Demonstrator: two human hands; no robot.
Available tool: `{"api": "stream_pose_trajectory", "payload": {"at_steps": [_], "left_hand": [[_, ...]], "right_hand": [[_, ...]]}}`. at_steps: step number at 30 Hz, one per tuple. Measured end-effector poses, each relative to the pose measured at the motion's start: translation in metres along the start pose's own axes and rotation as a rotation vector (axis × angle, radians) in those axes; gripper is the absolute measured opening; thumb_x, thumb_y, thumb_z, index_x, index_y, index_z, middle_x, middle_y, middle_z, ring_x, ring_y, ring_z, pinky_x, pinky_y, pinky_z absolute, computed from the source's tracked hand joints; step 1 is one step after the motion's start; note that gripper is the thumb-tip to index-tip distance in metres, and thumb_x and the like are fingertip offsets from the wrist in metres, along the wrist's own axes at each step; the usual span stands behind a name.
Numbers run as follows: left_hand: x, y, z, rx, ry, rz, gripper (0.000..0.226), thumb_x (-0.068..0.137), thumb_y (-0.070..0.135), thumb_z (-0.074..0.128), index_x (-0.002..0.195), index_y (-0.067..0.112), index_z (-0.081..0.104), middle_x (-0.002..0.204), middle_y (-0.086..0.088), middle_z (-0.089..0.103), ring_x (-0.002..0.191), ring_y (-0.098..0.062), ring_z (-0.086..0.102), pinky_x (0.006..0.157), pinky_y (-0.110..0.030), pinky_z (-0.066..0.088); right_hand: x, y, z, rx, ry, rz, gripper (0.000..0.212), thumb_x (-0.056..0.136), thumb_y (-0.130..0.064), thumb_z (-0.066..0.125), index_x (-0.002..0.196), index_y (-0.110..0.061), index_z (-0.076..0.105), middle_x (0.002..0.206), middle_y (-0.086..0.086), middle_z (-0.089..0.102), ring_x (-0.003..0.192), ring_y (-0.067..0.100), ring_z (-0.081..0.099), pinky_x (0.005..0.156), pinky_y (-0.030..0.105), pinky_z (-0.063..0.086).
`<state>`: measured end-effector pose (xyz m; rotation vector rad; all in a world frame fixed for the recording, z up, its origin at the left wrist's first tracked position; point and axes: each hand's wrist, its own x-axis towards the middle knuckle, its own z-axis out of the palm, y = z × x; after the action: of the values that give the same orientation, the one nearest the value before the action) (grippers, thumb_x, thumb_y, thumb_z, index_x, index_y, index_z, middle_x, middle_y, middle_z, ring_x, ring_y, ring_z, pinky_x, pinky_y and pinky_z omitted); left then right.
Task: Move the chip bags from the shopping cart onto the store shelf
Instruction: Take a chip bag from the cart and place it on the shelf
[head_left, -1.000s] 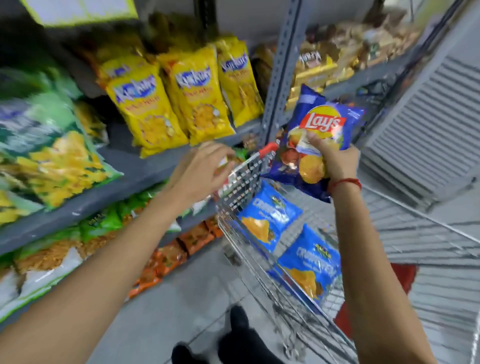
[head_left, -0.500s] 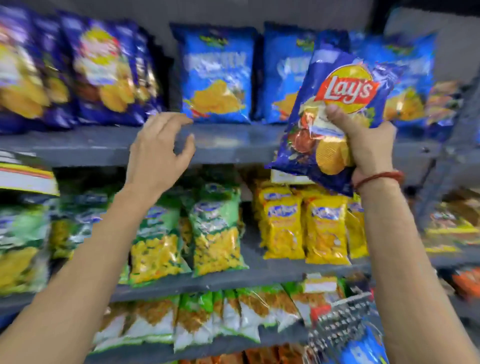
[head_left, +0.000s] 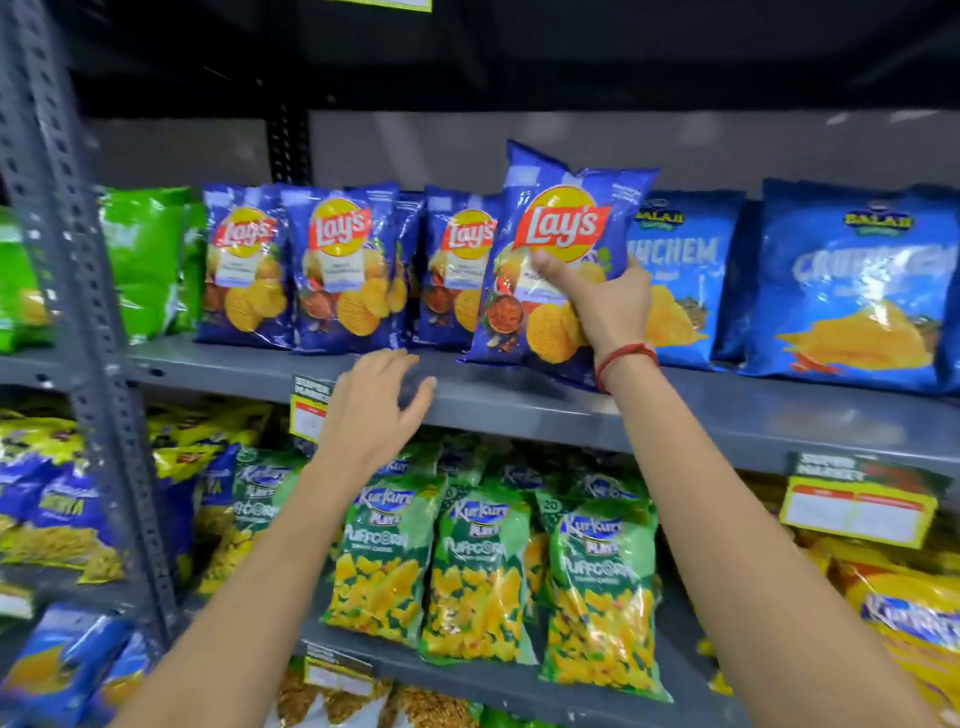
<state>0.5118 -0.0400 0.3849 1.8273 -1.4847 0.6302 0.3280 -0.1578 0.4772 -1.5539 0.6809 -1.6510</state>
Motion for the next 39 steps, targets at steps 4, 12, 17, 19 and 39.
{"api": "stream_pose_trajectory", "payload": {"at_steps": [4, 12, 17, 19, 39], "left_hand": [[-0.003, -0.001, -0.001, 0.018, -0.026, -0.006, 0.068, 0.087, 0.052, 0.028, 0.108, 0.001, 0.068, 0.106, -0.016, 0.071, 0.100, -0.031, 0.065, 0.086, -0.039, 0.048], [-0.006, -0.003, 0.005, 0.027, -0.044, -0.026, 0.068, 0.089, 0.051, 0.025, 0.109, 0.003, 0.068, 0.108, -0.012, 0.072, 0.103, -0.026, 0.064, 0.094, -0.039, 0.043], [-0.007, -0.004, 0.006, 0.024, -0.044, -0.029, 0.066, 0.090, 0.050, 0.026, 0.110, 0.004, 0.068, 0.111, -0.011, 0.071, 0.106, -0.025, 0.064, 0.097, -0.040, 0.042], [-0.007, -0.004, 0.006, 0.029, -0.043, -0.029, 0.066, 0.090, 0.050, 0.026, 0.110, 0.004, 0.068, 0.111, -0.011, 0.071, 0.106, -0.025, 0.064, 0.096, -0.040, 0.042], [-0.024, 0.150, 0.042, -0.483, 0.122, 0.282, 0.032, 0.091, 0.032, 0.050, 0.103, 0.006, 0.066, 0.106, -0.008, 0.069, 0.100, -0.026, 0.058, 0.088, -0.027, 0.039]], "right_hand": [[0.006, 0.007, 0.037, -0.073, -0.044, -0.005, 0.060, 0.048, -0.054, 0.087, 0.095, -0.022, 0.065, 0.096, -0.002, 0.074, 0.098, 0.020, 0.067, 0.093, 0.043, 0.053], [0.011, 0.033, 0.073, -0.142, -0.101, 0.059, 0.099, 0.036, -0.071, 0.079, 0.117, -0.018, 0.062, 0.112, 0.004, 0.070, 0.113, 0.025, 0.061, 0.096, 0.044, 0.052], [0.010, 0.038, 0.073, -0.191, -0.102, 0.125, 0.089, 0.049, -0.064, 0.081, 0.122, -0.019, 0.059, 0.119, 0.002, 0.068, 0.119, 0.023, 0.055, 0.099, 0.040, 0.049], [0.011, 0.040, 0.072, -0.212, -0.110, 0.135, 0.090, 0.051, -0.066, 0.079, 0.125, -0.019, 0.056, 0.123, 0.001, 0.066, 0.120, 0.022, 0.054, 0.098, 0.040, 0.048], [-0.072, -0.002, -0.155, -0.266, 0.250, -0.008, 0.045, 0.065, -0.060, 0.069, 0.094, -0.028, 0.057, 0.072, -0.012, 0.062, 0.074, 0.009, 0.063, 0.085, 0.046, 0.056]]}}
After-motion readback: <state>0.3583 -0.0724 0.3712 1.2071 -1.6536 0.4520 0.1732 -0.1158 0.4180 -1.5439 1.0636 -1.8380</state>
